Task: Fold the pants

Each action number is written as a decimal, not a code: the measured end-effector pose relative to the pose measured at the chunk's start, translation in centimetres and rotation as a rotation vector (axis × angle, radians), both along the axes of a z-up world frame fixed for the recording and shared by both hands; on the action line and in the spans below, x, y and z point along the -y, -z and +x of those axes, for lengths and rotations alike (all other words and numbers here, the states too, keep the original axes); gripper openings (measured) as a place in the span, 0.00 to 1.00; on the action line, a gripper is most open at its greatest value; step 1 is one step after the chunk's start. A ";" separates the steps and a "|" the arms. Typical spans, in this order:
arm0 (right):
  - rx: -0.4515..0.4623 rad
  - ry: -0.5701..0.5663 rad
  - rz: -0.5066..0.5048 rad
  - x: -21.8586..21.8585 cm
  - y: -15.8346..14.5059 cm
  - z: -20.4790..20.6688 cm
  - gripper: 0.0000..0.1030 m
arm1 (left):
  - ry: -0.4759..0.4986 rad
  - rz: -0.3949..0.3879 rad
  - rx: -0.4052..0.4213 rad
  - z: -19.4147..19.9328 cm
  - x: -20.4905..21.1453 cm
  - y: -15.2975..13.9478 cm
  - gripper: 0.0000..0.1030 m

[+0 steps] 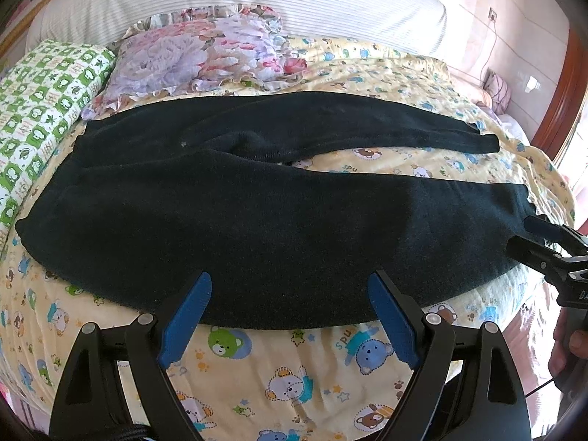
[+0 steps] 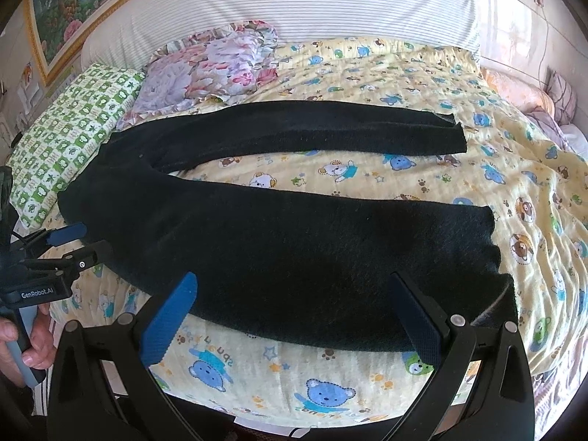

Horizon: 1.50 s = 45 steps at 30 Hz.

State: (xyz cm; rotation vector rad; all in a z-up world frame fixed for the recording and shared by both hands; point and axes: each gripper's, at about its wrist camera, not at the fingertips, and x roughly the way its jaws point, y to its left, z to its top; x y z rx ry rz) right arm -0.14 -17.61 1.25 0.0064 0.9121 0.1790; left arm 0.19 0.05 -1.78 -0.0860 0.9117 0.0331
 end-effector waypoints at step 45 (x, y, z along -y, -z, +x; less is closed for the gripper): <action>-0.003 0.051 -0.018 2.3 -1.1 4.0 1.00 | 0.125 0.039 -0.013 7.0 1.3 -1.4 0.85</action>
